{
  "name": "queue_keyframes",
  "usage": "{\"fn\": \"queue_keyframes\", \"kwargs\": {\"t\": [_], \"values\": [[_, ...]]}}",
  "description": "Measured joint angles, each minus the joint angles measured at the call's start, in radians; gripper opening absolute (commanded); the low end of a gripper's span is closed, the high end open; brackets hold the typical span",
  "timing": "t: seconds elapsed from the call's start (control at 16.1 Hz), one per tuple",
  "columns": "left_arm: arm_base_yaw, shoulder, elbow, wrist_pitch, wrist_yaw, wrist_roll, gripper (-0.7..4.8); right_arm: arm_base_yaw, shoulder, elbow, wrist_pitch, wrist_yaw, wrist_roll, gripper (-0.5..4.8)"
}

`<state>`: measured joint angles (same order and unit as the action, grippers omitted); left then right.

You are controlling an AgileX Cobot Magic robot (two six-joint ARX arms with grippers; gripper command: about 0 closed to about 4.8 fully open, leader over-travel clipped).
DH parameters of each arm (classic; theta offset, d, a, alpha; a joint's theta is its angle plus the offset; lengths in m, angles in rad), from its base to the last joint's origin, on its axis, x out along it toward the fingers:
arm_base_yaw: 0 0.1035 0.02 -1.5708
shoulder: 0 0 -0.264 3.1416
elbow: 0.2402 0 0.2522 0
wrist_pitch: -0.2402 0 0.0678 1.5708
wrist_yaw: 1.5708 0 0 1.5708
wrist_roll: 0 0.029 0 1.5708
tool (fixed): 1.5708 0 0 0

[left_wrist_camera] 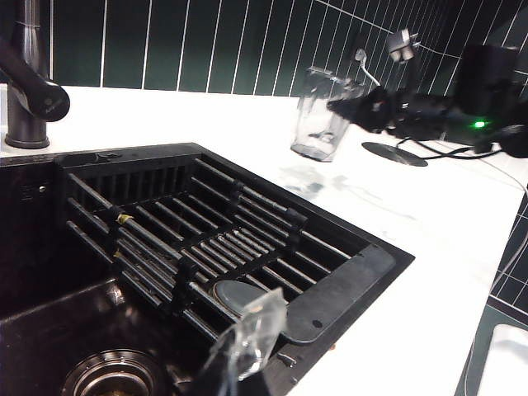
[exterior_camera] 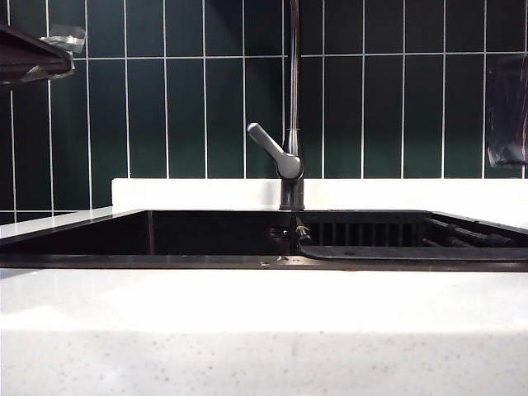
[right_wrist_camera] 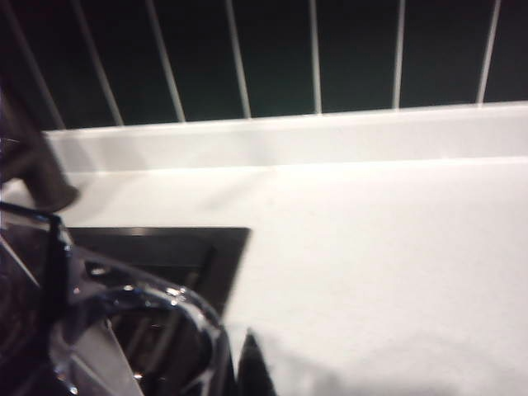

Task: Pick up the mug next to the sink, go to the faucet to get some water, pour the water into the sink, and finally put the mug back to its place.

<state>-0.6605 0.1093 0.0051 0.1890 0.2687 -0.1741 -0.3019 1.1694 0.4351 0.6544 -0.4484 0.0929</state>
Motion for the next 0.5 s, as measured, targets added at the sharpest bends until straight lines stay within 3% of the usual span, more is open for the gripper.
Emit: {"fn": "queue_keyframes", "kwargs": {"t": [0.5], "values": [[0.0,0.0,0.0,0.0,0.0,0.0,-0.05,-0.001,0.166,0.061,0.072,0.067,-0.041,-0.05]]}}
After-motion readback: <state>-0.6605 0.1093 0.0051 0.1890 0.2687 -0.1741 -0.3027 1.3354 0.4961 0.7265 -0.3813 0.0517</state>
